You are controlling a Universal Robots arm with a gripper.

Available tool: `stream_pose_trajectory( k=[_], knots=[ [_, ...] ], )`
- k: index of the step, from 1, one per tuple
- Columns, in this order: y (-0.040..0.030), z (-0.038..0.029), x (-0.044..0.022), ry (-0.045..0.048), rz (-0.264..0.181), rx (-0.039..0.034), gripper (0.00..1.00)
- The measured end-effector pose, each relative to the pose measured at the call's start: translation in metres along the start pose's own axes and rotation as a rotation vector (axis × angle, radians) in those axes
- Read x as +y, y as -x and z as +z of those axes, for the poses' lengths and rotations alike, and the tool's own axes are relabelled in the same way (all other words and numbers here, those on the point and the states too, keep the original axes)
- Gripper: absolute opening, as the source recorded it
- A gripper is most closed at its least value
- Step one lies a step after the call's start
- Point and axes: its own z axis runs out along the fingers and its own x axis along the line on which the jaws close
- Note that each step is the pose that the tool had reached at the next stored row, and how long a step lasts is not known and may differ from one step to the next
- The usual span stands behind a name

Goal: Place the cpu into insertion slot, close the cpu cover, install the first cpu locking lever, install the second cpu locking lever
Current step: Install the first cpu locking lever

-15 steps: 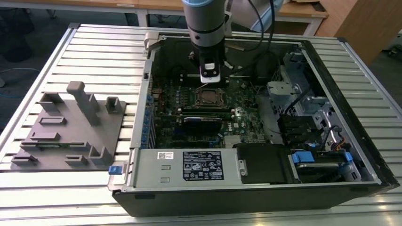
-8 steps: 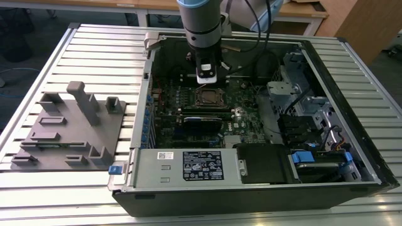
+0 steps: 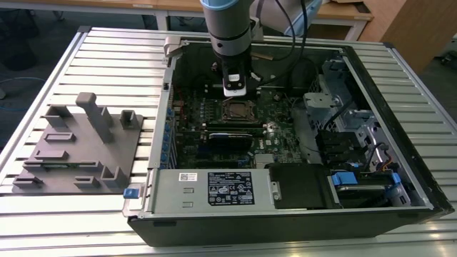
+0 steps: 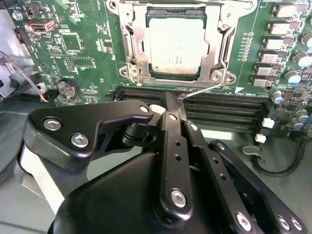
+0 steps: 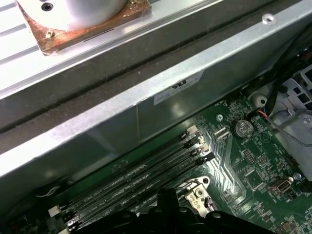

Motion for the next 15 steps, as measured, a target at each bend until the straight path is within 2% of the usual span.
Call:
stream_pose_trajectory(
  k=[7, 15],
  knots=[
    [-0.0001, 0.0008, -0.0001, 0.0005, 0.000, -0.0004, 0.10],
    [-0.0007, 0.0046, -0.0016, 0.0023, -0.001, -0.0047, 0.10]
  ],
)
